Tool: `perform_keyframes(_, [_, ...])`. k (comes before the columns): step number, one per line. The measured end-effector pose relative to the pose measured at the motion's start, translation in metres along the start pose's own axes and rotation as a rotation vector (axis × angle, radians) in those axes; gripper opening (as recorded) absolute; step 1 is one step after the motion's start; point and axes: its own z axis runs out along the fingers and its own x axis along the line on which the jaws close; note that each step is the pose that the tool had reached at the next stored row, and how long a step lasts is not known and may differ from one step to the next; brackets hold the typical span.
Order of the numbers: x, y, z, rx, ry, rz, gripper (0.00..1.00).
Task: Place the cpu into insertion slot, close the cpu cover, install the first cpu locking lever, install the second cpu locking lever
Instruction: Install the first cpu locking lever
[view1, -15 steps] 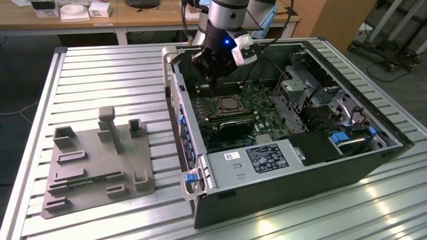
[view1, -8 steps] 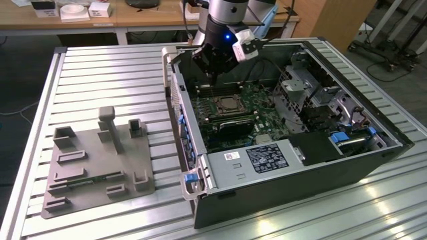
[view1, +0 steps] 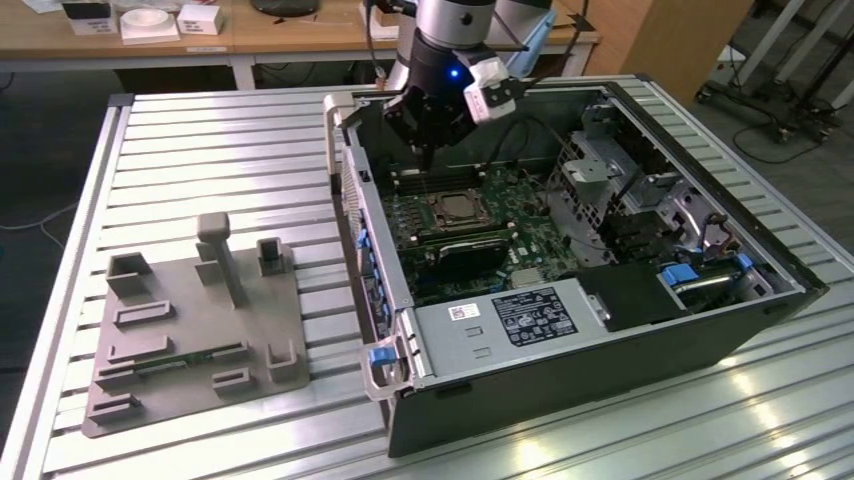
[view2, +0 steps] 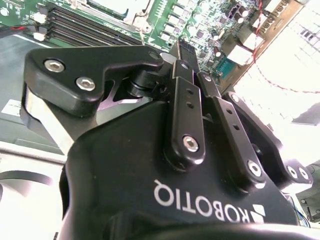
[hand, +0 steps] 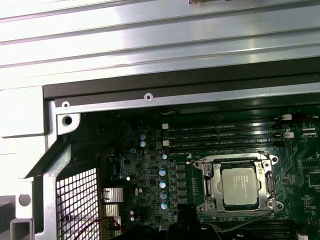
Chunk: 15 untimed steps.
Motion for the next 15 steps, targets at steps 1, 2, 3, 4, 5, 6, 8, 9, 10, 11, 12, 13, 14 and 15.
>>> perform_keyframes(1, [0.0023,-0.0002,0.0002,-0.0001,-0.0001,0.000,0.10])
perform_keyframes(2, [0.0041,-0.0003,0.0004,-0.0003,-0.0002,0.000,0.10])
perform_keyframes(3, [0.0050,-0.0003,0.0004,-0.0003,-0.0002,0.000,0.10])
perform_keyframes(4, [0.0053,0.0000,0.0004,-0.0003,-0.0002,0.000,0.10])
perform_keyframes(5, [0.0055,0.0007,0.0005,-0.0003,-0.0002,0.000,0.10])
perform_keyframes(6, [0.0056,0.0022,0.0005,-0.0002,-0.0002,0.000,0.10])
perform_keyframes(8, [0.0061,0.0072,0.0008,-0.0003,-0.0002,0.000,0.10])
perform_keyframes(9, [0.0062,0.0091,0.0009,-0.0004,-0.0003,0.000,0.10])
perform_keyframes(10, [0.0064,0.0108,0.0011,-0.0003,-0.0002,0.000,0.10])
perform_keyframes(11, [0.0064,0.0119,0.0016,-0.0003,-0.0002,0.000,0.10])
perform_keyframes(12, [0.0064,0.0127,0.0026,-0.0005,-0.0003,0.000,0.10])
perform_keyframes(13, [0.0065,0.0134,0.0042,-0.0006,-0.0002,0.000,0.10])
perform_keyframes(14, [0.0065,0.0142,0.0060,-0.0006,-0.0002,0.000,0.10])
perform_keyframes(15, [0.0065,0.0150,0.0078,-0.0006,-0.0001,0.000,0.10])
